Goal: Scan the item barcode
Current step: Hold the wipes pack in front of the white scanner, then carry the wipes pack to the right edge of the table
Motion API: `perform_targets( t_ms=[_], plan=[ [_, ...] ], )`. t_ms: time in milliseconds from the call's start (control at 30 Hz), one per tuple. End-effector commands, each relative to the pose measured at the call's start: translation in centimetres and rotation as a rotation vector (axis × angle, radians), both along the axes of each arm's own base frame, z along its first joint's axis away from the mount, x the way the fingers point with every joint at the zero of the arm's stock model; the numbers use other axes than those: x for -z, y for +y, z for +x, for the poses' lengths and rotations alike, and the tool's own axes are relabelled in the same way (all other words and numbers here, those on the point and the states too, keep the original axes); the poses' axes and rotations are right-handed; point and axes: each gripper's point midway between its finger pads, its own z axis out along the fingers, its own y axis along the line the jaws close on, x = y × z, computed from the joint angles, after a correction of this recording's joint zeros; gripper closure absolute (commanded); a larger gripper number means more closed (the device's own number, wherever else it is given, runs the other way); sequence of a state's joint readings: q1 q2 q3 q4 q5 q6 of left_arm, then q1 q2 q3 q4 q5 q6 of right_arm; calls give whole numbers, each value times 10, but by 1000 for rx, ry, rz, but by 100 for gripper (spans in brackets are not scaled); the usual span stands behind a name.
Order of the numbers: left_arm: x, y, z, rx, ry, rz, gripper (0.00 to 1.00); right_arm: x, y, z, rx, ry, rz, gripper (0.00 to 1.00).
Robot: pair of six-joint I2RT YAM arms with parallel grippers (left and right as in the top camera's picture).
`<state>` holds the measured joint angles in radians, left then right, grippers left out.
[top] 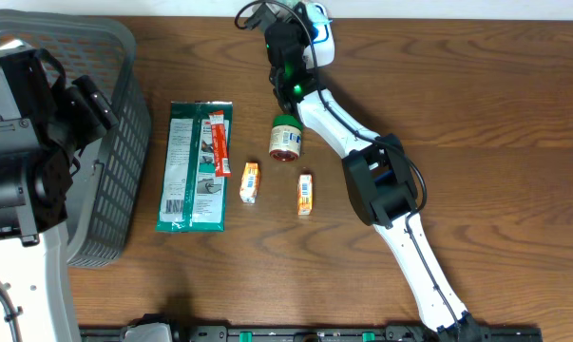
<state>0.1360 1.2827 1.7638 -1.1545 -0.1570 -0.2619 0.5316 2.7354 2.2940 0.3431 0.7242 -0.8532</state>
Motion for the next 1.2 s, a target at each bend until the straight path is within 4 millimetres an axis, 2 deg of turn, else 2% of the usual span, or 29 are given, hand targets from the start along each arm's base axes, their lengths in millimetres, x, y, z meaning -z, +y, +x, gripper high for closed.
perform_targets(
  t_ms=[0,133,200,267,367,467,500,600,667,767,933,1167],
  plan=[
    [-2,3,-1,-12,-5,6,12,-51,-18,-4,81,-91,93,99],
    [-2,3,-1,-12,-5,6,12,-109,-27,-17,94,-113,178,99],
    [-2,3,-1,-12,-5,6,12,-133,-33,-29,101,-81,256,99],
    [-2,3,-1,-12,-5,6,12,-148,-39,-41,107,-43,332,99],
    [-2,3,-1,-12,-5,6,12,-165,-47,-69,102,66,452,99],
    [-2,3,-1,-13,-5,6,12,-176,-56,-105,61,231,519,99],
    [-2,3,-1,-12,-5,6,12,-179,-64,-125,38,321,532,99],
    [-2,3,-1,-13,-5,6,12,-183,-87,-155,30,449,580,99],
    [-2,3,-1,-13,-5,6,12,-179,-108,-171,51,531,608,99],
    [-2,3,-1,-12,-5,6,12,-163,-147,-190,131,649,653,99],
    [-2,3,-1,-13,-5,6,12,-120,-225,-213,350,831,756,99],
    [-2,3,-1,-12,-5,6,12,-59,-305,-235,568,983,873,99]
  ],
)
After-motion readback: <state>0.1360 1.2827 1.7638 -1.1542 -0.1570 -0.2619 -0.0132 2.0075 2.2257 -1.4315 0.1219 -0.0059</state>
